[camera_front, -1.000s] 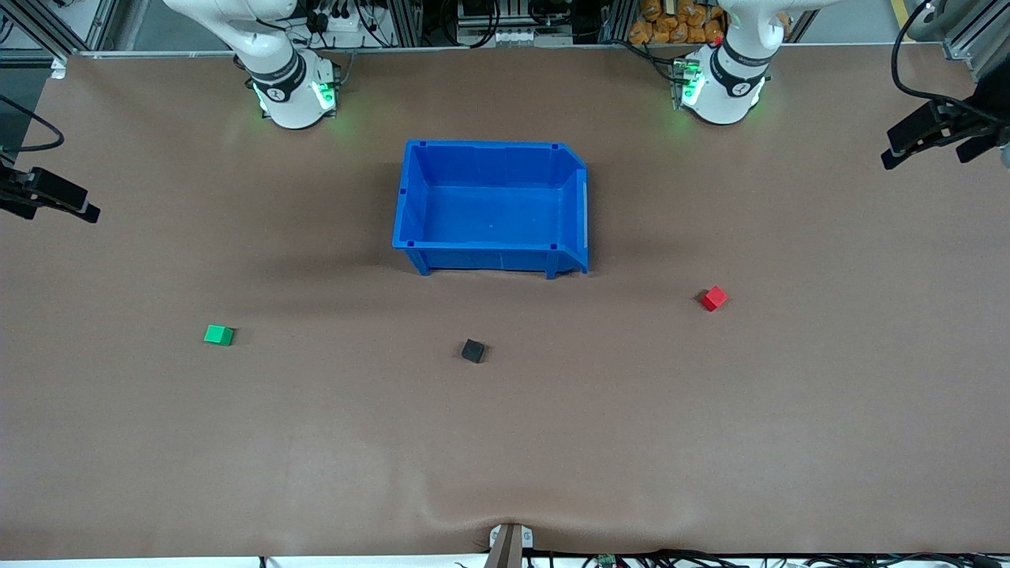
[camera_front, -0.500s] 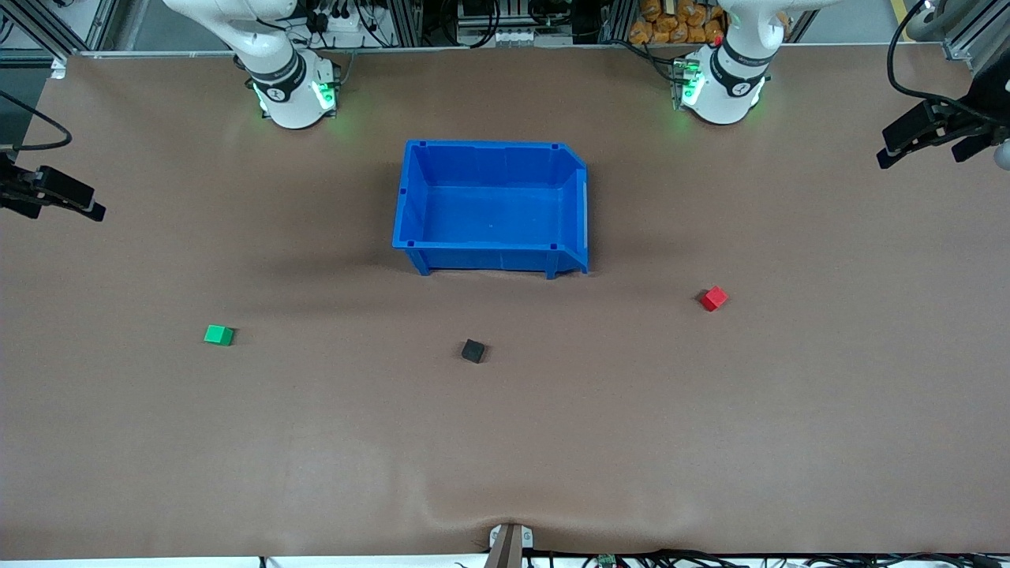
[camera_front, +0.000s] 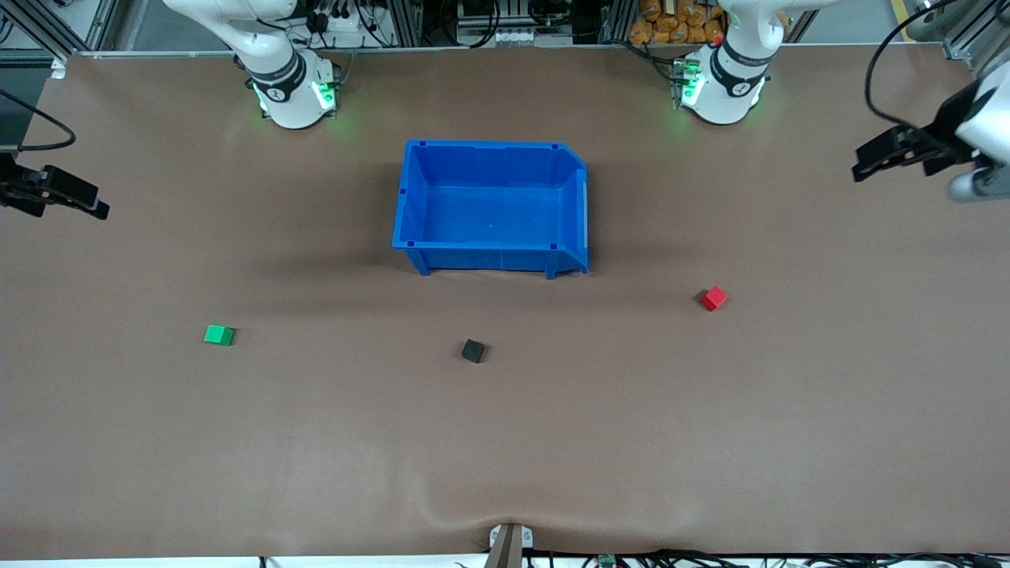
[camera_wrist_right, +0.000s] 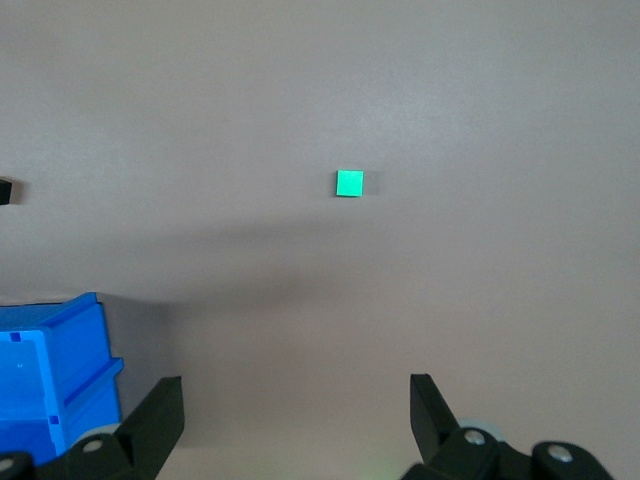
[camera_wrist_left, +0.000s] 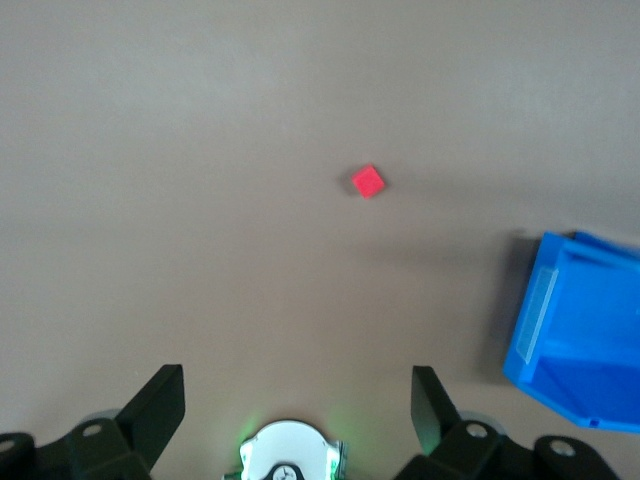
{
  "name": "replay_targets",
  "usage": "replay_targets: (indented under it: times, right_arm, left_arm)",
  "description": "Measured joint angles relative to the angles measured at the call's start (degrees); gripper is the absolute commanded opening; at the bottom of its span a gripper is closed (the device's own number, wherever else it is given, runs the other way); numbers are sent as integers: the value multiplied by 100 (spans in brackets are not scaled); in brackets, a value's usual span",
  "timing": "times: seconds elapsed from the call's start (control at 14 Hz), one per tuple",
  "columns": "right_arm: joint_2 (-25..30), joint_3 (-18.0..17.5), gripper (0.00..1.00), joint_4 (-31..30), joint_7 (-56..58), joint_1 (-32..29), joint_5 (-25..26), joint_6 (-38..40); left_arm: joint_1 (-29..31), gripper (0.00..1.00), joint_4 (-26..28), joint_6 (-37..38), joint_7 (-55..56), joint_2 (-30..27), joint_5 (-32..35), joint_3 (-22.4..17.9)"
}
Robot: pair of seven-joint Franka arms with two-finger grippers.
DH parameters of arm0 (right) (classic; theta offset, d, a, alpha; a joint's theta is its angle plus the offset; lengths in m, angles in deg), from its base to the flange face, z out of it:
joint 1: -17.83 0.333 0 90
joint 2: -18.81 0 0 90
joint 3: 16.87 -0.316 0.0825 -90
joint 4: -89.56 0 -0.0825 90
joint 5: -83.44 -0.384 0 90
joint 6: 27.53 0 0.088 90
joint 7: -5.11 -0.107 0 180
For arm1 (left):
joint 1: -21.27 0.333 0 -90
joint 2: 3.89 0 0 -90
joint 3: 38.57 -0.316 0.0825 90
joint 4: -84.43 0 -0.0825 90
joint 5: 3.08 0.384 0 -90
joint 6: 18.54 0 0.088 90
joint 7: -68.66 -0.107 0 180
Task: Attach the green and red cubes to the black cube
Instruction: 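Reach the left gripper to the red cube while the right gripper reaches green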
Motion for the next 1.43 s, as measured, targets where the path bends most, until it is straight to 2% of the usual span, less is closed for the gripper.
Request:
replay_targets:
  times: [0.43, 0.71, 1.0, 1.21, 1.43]
  right_arm:
    - [-173, 30, 100, 3, 0, -19, 28, -166]
    - [-288, 28, 100, 3, -7, -18, 28, -176]
    - [-541, 26, 100, 18, 6, -18, 28, -362]
    - [-900, 35, 100, 147, 325, -34, 30, -561]
    - [-1219, 50, 100, 195, 548, -54, 30, -644]
  left_arm:
    - [-46, 100, 1648, -1982, 199, 148, 0, 457]
    - [-48, 100, 2502, -3119, 1344, 373, 0, 463]
    - [-46, 100, 3061, -4320, 2608, 975, 0, 460]
    - [-34, 100, 3134, -4968, 3496, 1576, 0, 449]
    - [29, 100, 3129, -5381, 3875, 2046, 0, 430]
